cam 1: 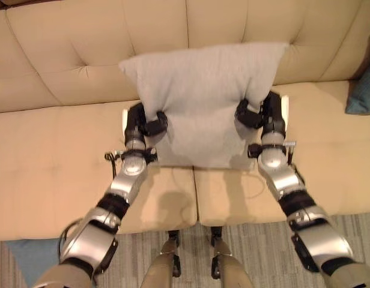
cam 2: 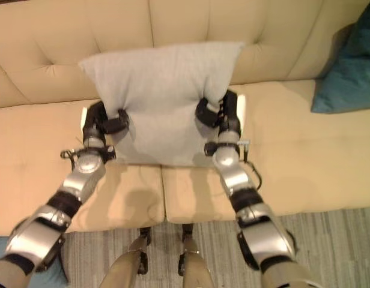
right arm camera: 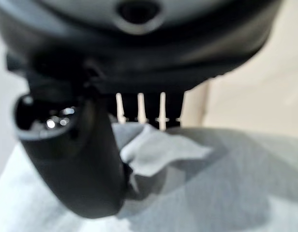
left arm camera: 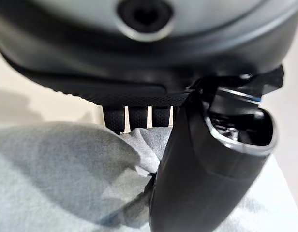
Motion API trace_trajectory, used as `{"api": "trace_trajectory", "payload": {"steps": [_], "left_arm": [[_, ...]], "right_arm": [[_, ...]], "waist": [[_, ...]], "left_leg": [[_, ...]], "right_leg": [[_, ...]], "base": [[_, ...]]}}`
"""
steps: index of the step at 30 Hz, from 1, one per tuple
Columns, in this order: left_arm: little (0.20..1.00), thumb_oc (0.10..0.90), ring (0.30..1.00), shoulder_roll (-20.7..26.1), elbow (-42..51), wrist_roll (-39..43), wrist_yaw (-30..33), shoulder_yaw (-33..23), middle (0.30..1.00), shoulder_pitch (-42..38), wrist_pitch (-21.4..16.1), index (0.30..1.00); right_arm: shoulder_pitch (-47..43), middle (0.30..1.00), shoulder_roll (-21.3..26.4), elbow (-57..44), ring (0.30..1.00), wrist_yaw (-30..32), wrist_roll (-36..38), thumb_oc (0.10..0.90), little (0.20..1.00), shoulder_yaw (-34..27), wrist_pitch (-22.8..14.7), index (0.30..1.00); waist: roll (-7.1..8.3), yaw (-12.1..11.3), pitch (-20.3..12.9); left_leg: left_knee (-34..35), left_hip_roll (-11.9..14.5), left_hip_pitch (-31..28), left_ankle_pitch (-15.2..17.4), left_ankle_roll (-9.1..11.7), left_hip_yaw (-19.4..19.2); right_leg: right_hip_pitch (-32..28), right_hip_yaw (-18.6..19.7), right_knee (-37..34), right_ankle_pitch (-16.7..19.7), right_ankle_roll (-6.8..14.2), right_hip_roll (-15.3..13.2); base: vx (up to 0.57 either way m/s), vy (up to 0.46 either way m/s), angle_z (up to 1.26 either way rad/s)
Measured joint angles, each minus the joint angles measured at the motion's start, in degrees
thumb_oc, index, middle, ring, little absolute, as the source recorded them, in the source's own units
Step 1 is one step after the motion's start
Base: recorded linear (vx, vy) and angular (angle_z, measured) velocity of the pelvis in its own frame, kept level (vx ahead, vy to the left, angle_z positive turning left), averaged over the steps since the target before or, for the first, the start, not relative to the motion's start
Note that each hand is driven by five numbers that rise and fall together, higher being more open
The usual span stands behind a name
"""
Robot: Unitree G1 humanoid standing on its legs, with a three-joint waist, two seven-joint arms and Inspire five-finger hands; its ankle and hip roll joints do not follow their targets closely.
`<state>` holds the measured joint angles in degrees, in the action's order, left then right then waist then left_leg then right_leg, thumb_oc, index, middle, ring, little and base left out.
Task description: Pick up all the scattered cushions and arrange them neatly on the sofa.
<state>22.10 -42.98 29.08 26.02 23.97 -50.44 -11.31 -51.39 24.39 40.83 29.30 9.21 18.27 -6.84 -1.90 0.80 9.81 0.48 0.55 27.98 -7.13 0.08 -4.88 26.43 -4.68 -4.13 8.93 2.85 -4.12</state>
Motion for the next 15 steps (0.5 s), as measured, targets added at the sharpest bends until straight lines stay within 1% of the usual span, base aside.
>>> {"api": "trace_trajectory", "payload": {"steps": [1,2,3,5,6,7,8,9,10,11,12,13,14,15], "left_arm": [[0.300,0.400,0.300,0.33,-1.02,-0.05,0.56,0.25,0.300,-1.90,-0.27,0.300],[0.300,0.400,0.300,0.34,-4.63,-0.16,0.97,2.36,0.300,-5.59,-0.44,0.300],[0.300,0.400,0.300,0.55,-5.88,-0.40,1.25,3.01,0.300,-8.30,-0.22,0.300],[0.300,0.400,0.300,1.42,-5.99,-2.31,2.27,2.94,0.300,-12.23,-0.38,0.300],[0.300,0.400,0.300,1.39,-5.97,-2.31,2.36,2.85,0.300,-12.93,-0.39,0.300],[0.596,0.598,0.596,1.51,-6.10,-2.32,2.48,2.95,0.596,-14.08,-0.42,0.596],[0.900,0.800,0.900,1.49,-6.30,-2.37,2.46,3.60,0.900,-16.11,-0.45,0.900],[0.900,0.800,0.900,1.63,-6.37,-2.42,2.76,4.26,0.900,-16.95,-0.82,0.900],[0.900,0.800,0.900,1.82,-7.89,-2.42,3.38,5.22,0.900,-18.15,-0.96,0.900],[0.900,0.800,0.900,2.15,-9.06,-2.40,3.46,5.27,0.900,-19.07,-0.95,0.900],[0.900,0.800,0.900,2.68,-10.25,-2.37,3.49,5.29,0.900,-20.64,-0.95,0.900],[0.900,0.800,0.900,2.56,-10.48,-2.37,3.44,5.35,0.900,-21.35,-0.95,0.900],[0.900,0.800,0.900,1.74,-10.44,-2.24,3.35,5.36,0.900,-21.72,-1.01,0.900],[0.900,0.800,0.900,1.41,-10.28,-2.18,3.15,5.80,0.900,-21.36,-1.04,0.900]], "right_arm": [[-1.41,0.300,0.25,0.76,0.300,1.06,0.10,0.400,0.300,0.14,-0.09,0.300],[-4.09,0.300,0.97,3.41,0.300,1.95,0.14,0.400,0.300,1.76,-0.11,0.300],[-6.24,0.300,1.69,4.08,0.300,2.19,0.15,0.400,0.300,2.39,0.17,0.300],[-10.30,0.300,3.24,4.29,0.300,3.67,0.14,0.400,0.300,3.50,0.12,0.300],[-10.85,0.300,3.58,4.29,0.300,3.87,0.14,0.400,0.300,3.73,-0.01,0.300],[-12.45,0.392,3.87,5.62,0.392,4.60,0.11,0.461,0.392,4.08,-0.11,0.392],[-15.11,0.564,4.29,8.18,0.564,5.31,0.13,0.576,0.564,4.81,-0.08,0.564],[-16.74,0.900,4.45,9.49,0.900,5.36,0.16,0.800,0.900,4.49,0.08,0.900],[-18.16,0.900,4.68,10.45,0.900,5.46,0.17,0.800,0.900,5.59,0.09,0.900],[-18.84,0.900,4.86,10.51,0.900,5.49,0.14,0.800,0.900,6.61,0.06,0.900],[-20.15,0.900,5.67,10.68,0.900,5.53,0.15,0.800,0.900,8.20,0.05,0.900],[-20.58,0.900,6.71,10.79,0.900,5.53,0.15,0.800,0.900,9.01,0.05,0.900],[-21.31,0.900,8.73,11.60,0.900,5.21,0.18,0.800,0.900,9.89,0.06,0.900],[-21.26,0.900,9.27,12.25,0.900,4.84,0.33,0.800,0.900,10.10,0.06,0.900]], "waist": [[-0.01,0.00,0.09],[-0.01,-0.03,0.09],[0.02,-0.06,0.13],[0.26,0.04,1.23],[0.46,0.01,1.39],[1.13,0.27,1.79],[2.87,1.07,2.79],[3.33,1.15,3.00],[2.37,0.17,2.90],[2.16,-0.26,2.84],[1.90,0.62,2.96],[1.86,0.93,2.99],[0.83,-0.04,4.13],[0.04,-0.10,4.54]], "left_leg": [[-0.01,0.01,0.12,-0.09,0.13,0.17],[-0.10,-0.06,0.61,-0.27,0.40,0.66],[0.02,-0.08,1.10,-0.29,0.42,0.89],[-0.02,-0.09,1.46,-0.29,0.44,0.95],[-0.64,-0.24,1.84,-0.27,0.46,1.02],[-4.39,-0.96,4.06,0.00,0.78,1.22],[-10.92,-2.38,9.21,1.34,0.83,1.59],[-5.17,-2.62,8.86,0.93,0.54,2.38],[1.92,-0.76,7.05,-7.82,0.32,2.42],[3.73,0.79,6.02,-9.39,0.08,2.86],[4.53,0.56,6.61,-9.50,0.15,4.32],[4.52,0.36,7.29,-9.52,0.14,5.02],[4.47,0.94,7.60,-9.79,-0.28,5.77],[4.44,0.69,7.55,-9.82,-0.28,6.39]], "right_leg": [[0.06,0.00,-0.07,0.00,0.00,-0.03],[0.35,-0.09,-0.10,0.00,0.00,-0.09],[0.85,-0.15,-0.12,0.00,0.00,-0.08],[1.16,-0.07,-0.21,0.01,-0.01,-0.12],[1.15,-0.05,-0.26,0.02,-0.01,-0.26],[1.13,-0.09,-0.24,0.29,-0.33,-1.25],[1.25,0.13,-0.22,0.32,-0.32,-2.92],[1.51,0.11,-0.22,0.31,-0.28,-3.18],[1.57,0.37,-0.24,-0.01,0.15,-1.44],[1.74,0.65,-0.25,-0.56,0.63,-0.36],[2.42,0.03,-0.19,-0.73,0.89,-0.51],[3.05,-0.24,0.12,-0.73,0.89,-0.65],[9.22,0.16,8.90,-3.83,3.71,-0.68],[10.06,0.28,7.66,-5.45,4.75,-0.60]], "base": [[-0.01,-0.010,0.06],[-0.01,-0.004,0.07],[-0.01,-0.015,0.05],[0.00,0.000,0.00],[0.01,-0.004,0.13],[0.01,0.002,0.37],[0.01,0.002,0.36],[0.00,0.000,0.00],[0.01,-0.020,-0.48],[0.01,-0.029,-0.42],[0.01,-0.010,-0.11],[0.00,0.000,0.00],[0.00,0.000,0.00],[0.00,0.000,0.00]]}}
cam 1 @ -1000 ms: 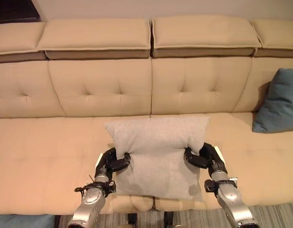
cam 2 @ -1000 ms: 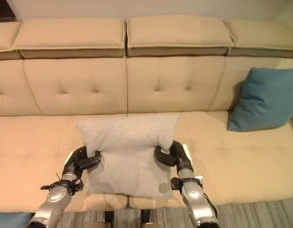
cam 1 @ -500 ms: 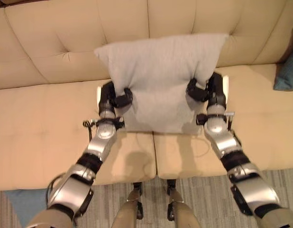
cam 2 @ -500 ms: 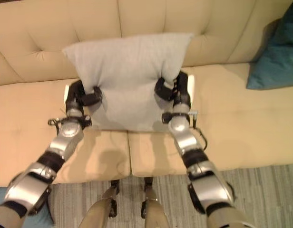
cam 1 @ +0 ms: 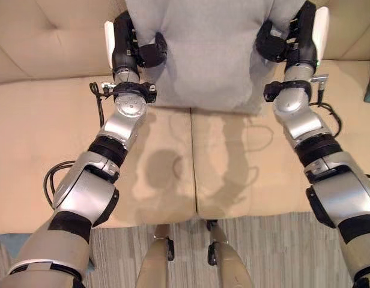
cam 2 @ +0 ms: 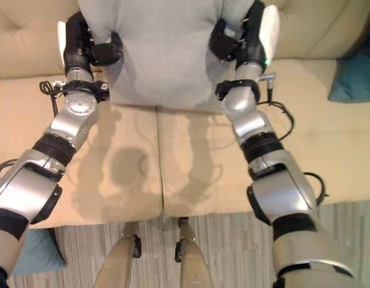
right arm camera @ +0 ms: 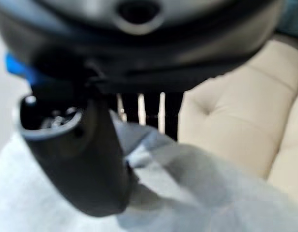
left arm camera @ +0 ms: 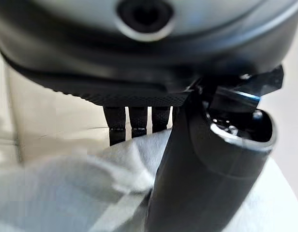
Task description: Pick up all the scattered cushions and arrange them neatly on the sofa.
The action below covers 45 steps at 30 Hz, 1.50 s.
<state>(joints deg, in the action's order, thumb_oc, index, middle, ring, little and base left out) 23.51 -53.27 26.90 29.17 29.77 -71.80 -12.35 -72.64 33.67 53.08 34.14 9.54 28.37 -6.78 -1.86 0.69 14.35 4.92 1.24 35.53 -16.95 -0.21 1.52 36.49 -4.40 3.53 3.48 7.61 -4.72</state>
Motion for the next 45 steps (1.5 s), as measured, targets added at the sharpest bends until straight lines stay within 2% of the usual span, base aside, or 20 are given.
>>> {"api": "trace_trajectory", "payload": {"steps": [1,2,3,4,5,7,11,13,17,20,23,24,25,28,30,33,35,37,43,45], "left_arm": [[0.900,0.800,0.900,-0.12,0.23,0.00,-0.27,0.29,0.900,0.03,-0.09,0.900],[0.900,0.800,0.900,-0.38,0.54,0.01,-0.76,0.53,0.900,0.02,-0.36,0.900],[0.900,0.800,0.900,-0.47,1.35,0.02,-1.23,0.45,0.900,0.05,-0.41,0.900],[0.900,0.800,0.900,0.00,4.38,0.00,-1.59,-0.68,0.900,1.05,-0.63,0.900],[0.900,0.800,0.900,0.21,5.00,-0.04,-1.97,-0.59,0.900,1.46,-1.24,0.900],[0.900,0.800,0.900,1.03,5.07,-0.02,-2.34,-0.57,0.900,3.24,-1.51,0.900],[0.900,0.800,0.900,2.92,7.97,-0.23,-3.14,-1.00,0.900,7.79,-2.48,0.900],[0.900,0.800,0.900,3.89,8.40,-1.72,-4.35,-1.08,0.900,9.33,-2.46,0.900],[0.900,0.800,0.900,7.80,12.53,-3.30,-6.23,-4.59,0.900,13.34,-2.42,0.900],[0.900,0.800,0.900,9.79,16.33,-3.99,-7.35,-11.13,0.900,23.07,-2.40,0.900],[0.900,0.800,0.900,10.38,20.14,-4.01,-8.28,-17.09,0.900,33.88,-2.40,0.900],[0.900,0.800,0.900,10.30,21.50,-4.59,-9.71,-20.63,0.900,41.56,-2.31,0.900],[0.900,0.800,0.900,9.90,22.74,-4.74,-10.29,-22.58,0.900,46.34,-2.32,0.900],[0.900,0.800,0.900,7.82,22.55,-4.85,-11.56,-24.91,0.900,56.79,-1.87,0.900],[0.900,0.800,0.900,4.70,24.38,-6.14,-14.65,-28.81,0.900,64.91,-1.54,0.900],[0.900,0.800,0.900,2.14,23.16,-7.02,-17.59,-28.33,0.900,74.27,-0.06,0.900],[0.900,0.800,0.900,0.36,16.35,-9.36,-20.33,-27.55,0.900,78.12,0.90,0.900],[0.900,0.800,0.900,-0.70,12.30,-10.72,-21.34,-27.48,0.900,80.51,2.80,0.900],[0.900,0.800,0.900,-7.01,-5.82,-16.93,-22.88,-27.98,0.900,82.05,2.88,0.900],[0.900,0.800,0.900,-7.81,-9.60,-19.20,-23.61,-27.23,0.900,80.94,3.96,0.900]], "right_arm": [[0.07,0.900,0.70,0.20,0.900,-0.20,0.17,0.800,0.900,0.69,0.01,0.900],[0.22,0.900,1.28,0.18,0.900,-0.37,0.35,0.800,0.900,0.97,0.00,0.900],[0.20,0.900,1.58,0.16,0.900,-0.42,0.56,0.800,0.900,0.77,-0.02,0.900],[0.06,0.900,1.42,-0.15,0.900,-0.68,0.73,0.800,0.900,0.67,-0.04,0.900],[0.19,0.900,1.44,-0.12,0.900,-0.76,0.81,0.800,0.900,1.04,-0.03,0.900],[0.82,0.900,1.06,-1.15,0.900,-1.97,0.88,0.800,0.900,0.98,0.01,0.900],[5.76,0.900,2.03,-4.39,0.900,-3.35,0.82,0.800,0.900,-0.42,-0.99,0.900],[8.28,0.900,2.28,-4.88,0.900,-5.11,0.82,0.800,0.900,-2.62,-1.58,0.900],[14.21,0.900,3.43,-11.19,0.900,-7.83,0.86,0.800,0.900,-7.62,-2.06,0.900],[25.15,0.900,5.16,-16.36,0.900,-10.57,0.83,0.800,0.900,-13.07,-2.80,0.900],[36.30,0.900,5.36,-20.14,0.900,-12.89,0.68,0.800,0.900,-18.77,-2.80,0.900],[43.79,0.900,4.65,-20.56,0.900,-14.65,0.21,0.800,0.900,-22.05,-2.81,0.900],[48.32,0.900,3.64,-20.86,0.900,-15.45,-0.04,0.800,0.900,-24.02,-2.78,0.900],[58.11,0.900,2.12,-20.21,0.900,-17.59,-1.26,0.800,0.900,-25.77,-2.01,0.900],[64.01,0.900,-1.72,-21.70,0.900,-19.51,-4.32,0.800,0.900,-29.25,-2.07,0.900],[72.59,0.900,-5.44,-20.56,0.900,-21.24,-7.37,0.800,0.900,-28.73,-1.49,0.900],[76.27,0.900,-7.65,-17.06,0.900,-23.13,-9.46,0.800,0.900,-28.28,-1.06,0.900],[77.31,0.900,-8.41,-16.31,0.900,-24.21,-9.56,0.800,0.900,-27.58,-0.61,0.900],[78.52,0.900,-10.37,-9.43,0.900,-26.52,-9.25,0.800,0.900,-24.18,-1.77,0.900],[78.43,0.900,-10.64,-6.14,0.900,-26.90,-9.21,0.800,0.900,-23.31,-1.85,0.900]], "waist": [[-0.07,0.05,0.06],[-0.06,0.48,0.11],[0.05,0.74,0.17],[0.32,-0.30,0.70],[1.04,0.22,1.04],[0.51,-0.90,1.01],[0.71,0.32,1.37],[0.72,0.57,1.36],[0.75,0.05,1.39],[0.77,0.15,1.40],[0.85,0.07,1.44],[1.01,0.08,1.43],[1.24,0.13,1.40],[1.44,0.01,1.25],[1.57,0.19,1.33],[2.93,0.19,-0.12],[2.81,0.06,-2.56],[2.25,0.01,-4.38],[0.10,-0.15,-10.11],[-0.05,-0.46,-10.66]], "left_leg": [[0.01,-0.87,0.08,0.01,0.02,0.22],[0.02,-2.21,0.21,0.04,0.05,0.23],[0.03,-3.17,0.15,0.13,0.15,0.20],[-3.56,-3.24,2.12,1.54,1.86,-0.14],[-8.71,-3.74,5.87,4.31,2.34,-0.55],[0.33,-0.95,0.26,0.01,1.43,-0.80],[0.26,-0.18,-0.98,0.06,1.23,0.27],[0.27,-1.43,-2.06,0.10,1.28,0.69],[0.28,-0.81,-2.32,0.13,1.33,0.66],[0.28,-0.50,-4.75,0.15,1.35,0.63],[0.29,-0.44,-7.79,1.18,2.67,0.58],[0.30,-0.41,-10.02,2.24,3.73,0.57],[0.30,-0.41,-11.39,3.01,4.11,0.61],[0.31,-0.07,-14.18,4.76,4.42,0.64],[0.32,0.56,-16.74,6.35,4.30,0.68],[0.35,0.61,-20.94,7.65,4.54,0.89],[0.37,0.75,-22.53,8.47,4.12,1.09],[0.40,0.75,-23.09,8.74,3.72,1.11],[0.34,0.96,-26.62,8.71,3.80,1.93],[0.34,1.45,-26.77,8.53,4.14,2.76]], "right_leg": [[0.18,0.03,-4.54,0.92,-0.30,-0.47],[-2.32,0.05,-6.79,5.35,-0.84,-1.20],[-3.84,-0.30,-8.85,7.50,-2.02,-1.75],[-3.75,-0.09,-8.74,8.04,-2.61,-2.05],[-3.86,0.13,-8.71,8.31,-2.88,-2.84],[-4.67,-0.06,-8.72,7.95,-2.56,-0.12],[-3.36,-0.24,-3.65,6.01,-0.91,0.31],[-6.54,-1.46,-6.61,5.01,-0.78,-0.44],[-7.65,-2.16,-8.14,5.55,-1.51,0.10],[-10.49,-3.16,-8.21,5.54,-1.51,0.46],[-13.76,-3.22,-8.70,5.27,-1.54,0.52],[-15.97,-3.21,-8.70,4.33,-1.15,0.47],[-17.40,-3.27,-8.70,3.71,-1.96,0.48],[-20.14,-3.26,-8.71,2.48,-1.97,0.77],[-22.79,-3.44,-8.73,2.28,-1.99,1.43],[-27.09,-4.02,-8.77,0.81,-2.18,1.47],[-28.93,-4.70,-8.77,0.45,-2.67,1.62],[-29.60,-4.73,-8.77,0.42,-2.70,1.60],[-33.80,-5.73,-8.82,-0.49,-3.31,2.42],[-34.43,-6.67,-8.81,-0.80,-3.69,2.63]], "base": [[0.00,-0.014,0.36],[0.00,-0.023,0.52],[0.00,-0.026,0.41],[0.00,-0.028,0.34],[0.00,0.000,0.00],[-0.02,-0.028,-0.30],[-0.01,-0.021,-0.07],[-0.02,-0.025,0.17],[0.00,-0.008,0.05],[0.01,-0.022,0.11],[0.04,-0.037,0.03],[0.05,-0.046,0.01],[0.05,-0.038,0.03],[0.06,-0.059,-0.03],[0.03,-0.047,-0.02],[0.00,-0.053,0.10],[-0.01,-0.064,0.11],[-0.02,-0.063,0.01],[-0.07,-0.068,0.09],[-0.20,-0.044,0.28]]}}
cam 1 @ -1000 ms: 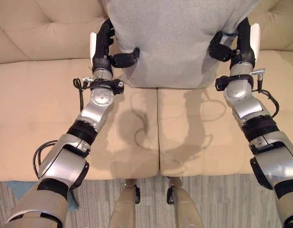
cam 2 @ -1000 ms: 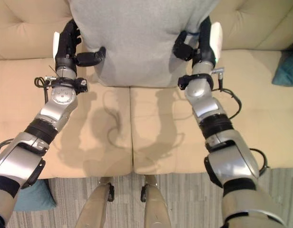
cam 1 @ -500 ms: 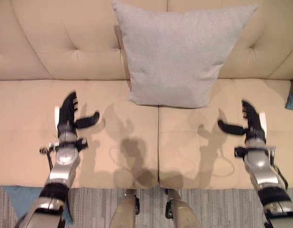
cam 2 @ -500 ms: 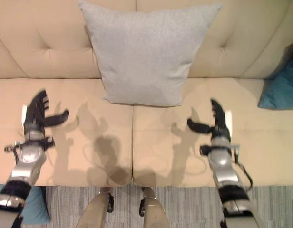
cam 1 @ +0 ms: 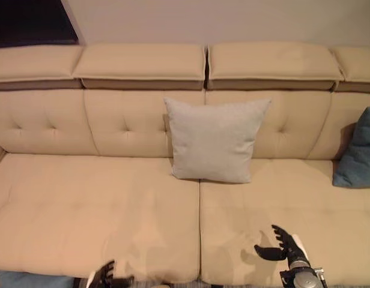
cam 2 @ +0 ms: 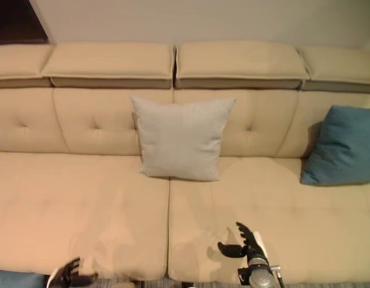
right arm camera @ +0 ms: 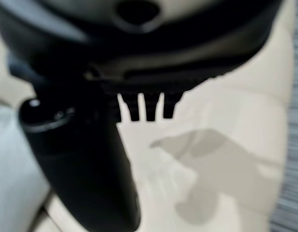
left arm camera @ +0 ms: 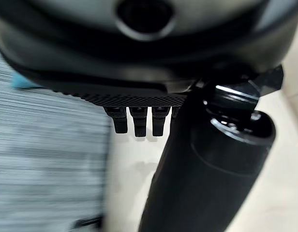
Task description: Pick up all the scattered cushions and arrange them neatly on the sofa.
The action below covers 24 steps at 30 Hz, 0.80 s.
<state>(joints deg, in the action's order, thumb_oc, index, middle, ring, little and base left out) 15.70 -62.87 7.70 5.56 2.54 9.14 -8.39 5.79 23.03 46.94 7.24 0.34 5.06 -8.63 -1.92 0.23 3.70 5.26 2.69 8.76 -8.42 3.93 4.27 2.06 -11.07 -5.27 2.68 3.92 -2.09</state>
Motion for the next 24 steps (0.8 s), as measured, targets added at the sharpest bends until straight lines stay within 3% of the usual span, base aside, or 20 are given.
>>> {"api": "trace_trajectory", "payload": {"steps": [2,4,5,7,8,10,12,14,15,16,23,24], "left_arm": [[0.900,0.800,0.900,-0.59,-2.07,-1.14,-0.02,0.23,0.900,-0.23,-0.04,0.900],[0.900,0.800,0.900,-0.72,-4.67,-1.88,-0.01,0.40,0.900,-3.00,0.19,0.900],[0.900,0.800,0.900,-0.73,-4.53,-2.27,-0.01,0.62,0.900,-3.86,0.02,0.900],[0.900,0.800,0.900,-0.78,-5.07,-2.29,-0.04,0.56,0.900,-4.75,0.18,0.900],[0.900,0.800,0.900,-0.82,-5.07,-2.30,0.10,0.55,0.900,-4.90,0.19,0.900],[0.900,0.800,0.900,-0.78,-5.02,-2.70,0.39,0.68,0.900,-4.79,0.17,0.900],[0.900,0.800,0.900,-1.31,-4.01,-2.79,0.11,1.97,0.900,-6.36,0.15,0.900],[0.900,0.800,0.900,-1.40,-2.85,-2.75,0.16,2.65,0.900,-7.46,0.02,0.900],[0.900,0.800,0.900,-1.27,-1.84,-2.75,0.27,3.48,0.900,-7.84,-0.04,0.900],[0.900,0.800,0.900,-0.89,-1.10,-2.79,0.29,4.85,0.900,-8.99,-0.20,0.900],[0.900,0.800,0.900,-0.04,-5.22,-3.34,0.36,4.19,0.900,-9.60,0.04,0.900],[0.900,0.800,0.900,0.98,-6.98,-3.60,0.59,4.14,0.900,-10.00,0.13,0.900]], "right_arm": [[-0.19,0.900,-0.14,3.12,0.900,-0.22,0.26,0.800,0.900,0.63,-0.48,0.900],[-2.39,0.900,-0.20,7.49,0.900,-0.43,0.38,0.800,0.900,1.81,-0.07,0.900],[-2.97,0.900,-0.25,8.98,0.900,-0.54,0.41,0.800,0.900,1.97,-0.06,0.900],[-5.17,0.900,-1.20,10.07,0.900,-0.42,0.54,0.800,0.900,1.98,0.19,0.900],[-5.18,0.900,-1.47,10.11,0.900,-0.44,0.54,0.800,0.900,1.98,0.21,0.900],[-4.88,0.900,-1.16,10.10,0.900,-0.35,0.52,0.800,0.900,1.81,0.27,0.900],[-4.62,0.900,-0.90,13.10,0.900,0.38,0.48,0.800,0.900,1.84,0.90,0.900],[-4.48,0.900,-1.78,14.20,0.900,0.31,0.45,0.800,0.900,1.82,1.41,0.900],[-4.46,0.900,-2.41,15.06,0.900,0.44,0.40,0.800,0.900,1.69,1.40,0.900],[-4.67,0.900,-4.30,16.32,0.900,0.42,0.26,0.800,0.900,1.77,2.04,0.900],[-7.77,0.900,-6.83,17.81,0.900,0.45,-0.32,0.800,0.900,3.43,2.84,0.900],[-9.28,0.900,-6.96,18.33,0.900,0.50,-0.45,0.800,0.900,3.52,3.09,0.900]], "waist": [[0.00,-1.19,0.00],[1.31,-1.16,0.70],[2.85,-1.93,1.52],[5.92,-1.94,2.86],[6.92,-1.35,2.90],[6.58,-0.16,2.66],[3.70,1.23,1.36],[3.38,1.84,1.15],[3.28,2.36,0.97],[4.35,1.97,0.63],[6.49,1.78,1.15],[6.93,1.48,1.88]], "left_leg": [[-1.26,0.47,0.91,-0.83,0.55,0.70],[-2.80,-0.09,3.39,-3.59,5.12,0.92],[-3.82,-0.66,4.25,-3.94,7.18,0.65],[-15.58,-2.00,5.52,4.01,3.52,-3.12],[-20.16,-1.91,5.39,6.28,3.62,-4.27],[-21.57,-0.25,1.96,8.70,3.13,-5.05],[-15.38,0.51,-1.91,9.46,2.07,-6.25],[-10.33,0.27,-3.94,9.32,1.56,-8.03],[-7.73,0.22,-4.88,9.61,0.04,-8.51],[-4.95,-0.91,-5.23,8.64,-2.14,-8.36],[-4.09,-5.07,-3.49,7.25,-4.37,-8.71],[-5.21,-5.53,-2.69,7.42,-4.98,-9.22]], "right_leg": [[0.07,-0.57,0.09,-0.01,-0.38,1.14],[0.82,-2.92,0.00,0.25,-3.42,-0.05],[1.52,-3.44,-0.42,1.29,-4.98,-1.26],[1.64,-3.20,-0.01,3.00,-4.71,-4.38],[1.59,-3.38,0.02,3.11,-4.47,-5.58],[1.05,-4.33,0.02,2.41,-3.97,-6.06],[1.58,-6.08,0.72,2.68,-2.07,-6.24],[1.49,-6.79,1.08,2.25,-0.01,-6.26],[1.60,-7.48,1.29,3.13,0.36,-6.59],[2.93,-7.43,1.75,2.71,1.35,-7.19],[6.08,-5.27,3.29,5.40,4.09,-11.32],[7.67,-2.25,5.97,5.66,4.03,-11.56]], "base": [[-0.22,-0.019,0.23],[-0.17,0.003,0.50],[-0.20,0.040,0.12],[-0.13,0.042,-0.07],[-0.03,0.017,0.22],[-0.05,0.065,0.42],[-0.12,0.158,0.59],[-0.15,0.172,0.48],[-0.10,0.097,0.46],[-0.16,0.150,0.21],[-0.19,0.108,-0.02],[-0.32,0.078,-0.07]]}}
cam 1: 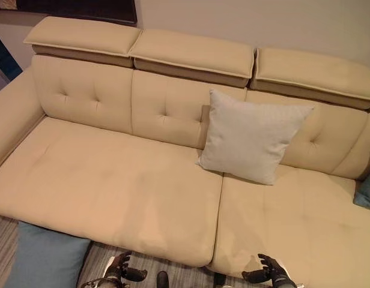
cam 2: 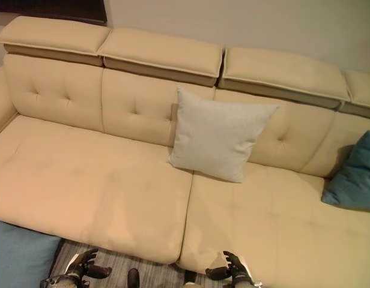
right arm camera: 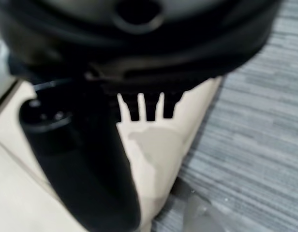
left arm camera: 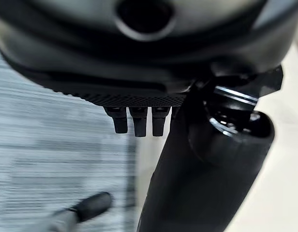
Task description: Pick up all the scattered cushions and arrange them neatly on the sofa.
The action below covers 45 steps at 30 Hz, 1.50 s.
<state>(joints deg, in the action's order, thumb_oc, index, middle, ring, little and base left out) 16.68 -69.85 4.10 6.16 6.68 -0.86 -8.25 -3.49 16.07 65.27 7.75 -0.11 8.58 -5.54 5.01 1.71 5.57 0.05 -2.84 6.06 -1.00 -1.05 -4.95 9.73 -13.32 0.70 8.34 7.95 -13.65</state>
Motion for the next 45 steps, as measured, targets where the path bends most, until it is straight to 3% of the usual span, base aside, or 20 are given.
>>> {"api": "trace_trajectory", "payload": {"steps": [1,2,3,4,7,10,13,15,16,17,19,21,26,30,33,38,41,42,43,45], "left_arm": [[0.900,0.800,0.900,0.51,-0.48,-0.95,0.40,0.23,0.900,-0.61,0.01,0.900],[0.900,0.800,0.900,0.75,-0.49,-1.01,0.68,0.51,0.900,-1.14,0.02,0.900],[0.900,0.800,0.900,0.22,0.47,-1.16,0.82,0.04,0.900,-2.44,0.06,0.900],[0.900,0.800,0.900,0.14,1.87,-1.26,0.77,0.19,0.900,-2.54,-0.36,0.900],[0.900,0.800,0.900,1.47,4.66,-1.21,1.02,0.09,0.900,-1.15,-0.59,0.900],[0.900,0.800,0.900,0.37,2.46,-0.90,1.19,0.11,0.900,1.88,1.10,0.900],[0.900,0.800,0.900,-0.04,2.63,-0.71,1.24,1.16,0.900,2.46,1.04,0.900],[0.900,0.800,0.900,-0.63,2.73,-0.70,1.23,2.85,0.900,0.73,1.02,0.900],[0.900,0.800,0.900,-1.27,3.14,-0.69,1.24,2.87,0.900,-0.71,0.79,0.900],[0.900,0.800,0.900,-1.65,3.57,-0.67,1.16,2.96,0.900,-1.75,0.41,0.900],[0.900,0.800,0.900,-1.85,2.33,0.23,1.21,3.24,0.900,-0.98,0.66,0.900],[0.900,0.800,0.900,-1.74,1.38,0.37,1.53,2.02,0.900,-1.05,0.91,0.900],[0.900,0.800,0.900,-1.85,-0.43,0.31,2.42,-0.18,0.900,-0.58,1.09,0.900],[0.900,0.800,0.900,-2.64,0.26,0.33,2.19,-0.69,0.900,-1.08,1.13,0.900],[0.900,0.800,0.900,-4.78,1.29,0.30,1.72,0.23,0.900,-1.16,1.11,0.900],[0.900,0.800,0.900,-1.77,2.27,0.26,1.96,0.01,0.900,-0.79,1.23,0.900],[0.900,0.800,0.900,-0.01,2.36,0.23,1.95,0.04,0.900,-0.41,1.13,0.900],[0.900,0.800,0.900,0.67,2.36,0.22,2.04,-0.01,0.900,-0.46,1.15,0.900],[0.900,0.800,0.900,1.62,2.46,0.24,2.29,-0.03,0.900,-0.77,1.20,0.900],[0.900,0.800,0.900,2.62,2.52,0.27,2.46,-0.24,0.900,-0.73,1.08,0.900]], "right_arm": [[-2.01,0.900,0.60,0.87,0.900,0.12,-0.37,0.800,0.900,-0.07,0.09,0.900],[-2.56,0.900,0.69,0.86,0.900,0.14,-0.62,0.800,0.900,-0.09,0.08,0.900],[-1.36,0.900,0.63,1.29,0.900,0.19,-0.51,0.800,0.900,-0.76,0.04,0.900],[-0.24,0.900,0.49,1.88,0.900,0.05,-0.30,0.800,0.900,-0.63,0.26,0.900],[0.79,0.900,-1.05,1.85,0.900,-0.11,0.69,0.800,0.900,-0.01,0.63,0.900],[-2.03,0.900,-1.14,1.38,0.900,-0.03,1.02,0.800,0.900,0.26,0.17,0.900],[-2.18,0.900,-0.94,1.28,0.900,-0.02,1.23,0.800,0.900,1.37,0.02,0.900],[-2.42,0.900,-0.57,0.97,0.900,0.27,1.56,0.800,0.900,1.44,-0.11,0.900],[-2.30,0.900,-0.18,1.02,0.900,0.32,1.61,0.800,0.900,1.44,0.03,0.900],[-2.16,0.900,-0.02,1.23,0.900,0.27,1.60,0.800,0.900,1.46,0.12,0.900],[-3.48,0.900,0.09,0.61,0.900,0.56,1.62,0.800,0.900,1.78,-0.39,0.900],[-3.23,0.900,0.84,-1.10,0.900,1.06,1.60,0.800,0.900,1.99,-0.49,0.900],[-0.86,0.900,2.43,-0.99,0.900,1.35,1.57,0.800,0.900,2.10,-0.08,0.900],[0.74,0.900,2.76,-0.97,0.900,1.34,1.56,0.800,0.900,1.65,-0.02,0.900],[0.22,0.900,2.68,-0.98,0.900,1.36,1.53,0.800,0.900,-0.07,-0.02,0.900],[-1.23,0.900,-1.52,-1.14,0.900,1.21,0.67,0.800,0.900,1.04,0.16,0.900],[-1.78,0.900,-1.82,-2.27,0.900,1.15,0.35,0.800,0.900,2.19,0.45,0.900],[-1.51,0.900,-1.89,-3.28,0.900,1.13,0.35,0.800,0.900,2.21,0.73,0.900],[-1.23,0.900,-1.85,-4.21,0.900,1.15,0.35,0.800,0.900,2.24,0.74,0.900],[-0.19,0.900,-1.92,-4.92,0.900,1.11,0.36,0.800,0.900,2.88,0.74,0.900]], "waist": [[-0.50,-0.07,1.49],[-0.61,-0.28,2.34],[-2.54,-0.45,3.08],[-3.18,-0.93,2.93],[-1.34,-3.23,1.61],[-3.69,-2.92,0.41],[-3.93,-3.98,-0.19],[-4.46,-3.13,0.00],[-4.28,-3.25,0.30],[-3.52,-3.94,0.96],[-1.54,-5.25,1.92],[-1.00,-3.75,2.34],[0.21,-1.78,3.09],[0.03,-0.52,2.95],[-2.09,-0.37,2.80],[1.02,-2.01,0.93],[1.14,-3.17,0.84],[1.01,-3.09,0.90],[-0.35,-1.85,1.35],[-0.60,-1.37,1.15]], "left_leg": [[-0.86,0.38,1.22,-0.34,-0.81,0.16],[-0.85,0.46,1.23,-0.66,-1.19,0.56],[-0.52,1.41,1.35,-2.18,-1.04,5.53],[-0.12,1.76,1.26,-2.79,-0.42,8.00],[2.40,1.19,1.10,-3.76,0.84,9.89],[3.96,3.27,1.68,-6.72,3.17,11.90],[3.42,5.34,4.12,-7.71,4.91,14.46],[-0.17,5.38,10.52,-11.12,9.84,18.84],[0.08,4.77,13.27,-15.40,13.95,19.48],[1.03,4.96,13.55,-17.17,14.66,19.06],[-2.72,4.05,11.73,-8.59,8.62,12.78],[-4.19,3.49,9.41,-5.59,6.79,9.48],[-9.74,5.98,2.71,0.16,9.26,0.14],[-7.98,11.81,-1.47,0.96,8.46,-9.80],[-0.83,11.25,-4.85,-2.00,7.87,-9.68],[1.13,5.80,-4.29,0.51,4.19,-5.04],[0.50,3.79,-3.88,1.45,2.26,-3.67],[0.21,3.36,-3.40,1.68,1.43,-2.22],[0.78,3.38,-3.85,1.18,-0.58,1.94],[1.64,3.60,-3.78,0.41,-0.86,4.62]], "right_leg": [[3.04,6.95,4.23,0.02,1.45,0.02],[3.01,9.93,5.02,-0.28,2.02,0.01],[0.94,15.91,12.90,-9.49,3.51,3.86],[-0.40,17.24,15.44,-12.87,2.95,5.99],[-4.04,14.79,11.36,-18.27,-0.82,7.27],[-9.06,12.04,1.34,-14.16,-3.44,10.29],[-7.96,11.02,1.30,-14.28,-4.66,12.94],[-6.53,8.22,1.11,-14.57,-6.47,15.73],[-5.08,6.73,1.19,-14.16,-8.67,16.26],[-4.27,5.54,1.33,-13.46,-10.97,15.39],[-4.61,4.70,0.38,-11.30,-12.37,13.73],[-5.95,2.31,-1.53,-10.54,-12.34,12.71],[-8.40,-7.30,-3.28,-9.67,-12.03,9.95],[-9.31,-13.01,-3.37,-9.04,-10.96,8.80],[-9.17,-14.80,-0.57,-8.91,-8.21,7.38],[-6.03,-11.56,5.05,-9.99,-2.34,1.67],[-5.47,-10.88,8.51,-10.23,-1.43,-0.81],[-4.60,-8.69,11.07,-10.43,-1.25,-1.38],[-1.13,-0.05,18.78,-13.77,0.08,-0.97],[-0.24,8.15,16.58,-15.74,2.15,2.80]], "base": [[-0.23,0.008,0.02],[-0.22,-0.089,0.84],[-0.12,-0.145,1.24],[-0.06,-0.129,1.61],[-0.01,-0.121,0.50],[-0.12,-0.175,0.25],[-0.23,-0.182,0.54],[-0.24,-0.116,1.35],[-0.12,-0.040,1.36],[-0.24,-0.051,0.81],[-0.18,-0.014,0.26],[-0.09,0.014,0.74],[-0.07,0.040,0.99],[-0.01,0.110,0.87],[0.01,0.209,0.61],[-0.03,0.175,0.45],[0.04,0.122,0.28],[0.15,0.118,0.87],[0.12,0.084,1.05],[0.10,0.027,1.00]]}}
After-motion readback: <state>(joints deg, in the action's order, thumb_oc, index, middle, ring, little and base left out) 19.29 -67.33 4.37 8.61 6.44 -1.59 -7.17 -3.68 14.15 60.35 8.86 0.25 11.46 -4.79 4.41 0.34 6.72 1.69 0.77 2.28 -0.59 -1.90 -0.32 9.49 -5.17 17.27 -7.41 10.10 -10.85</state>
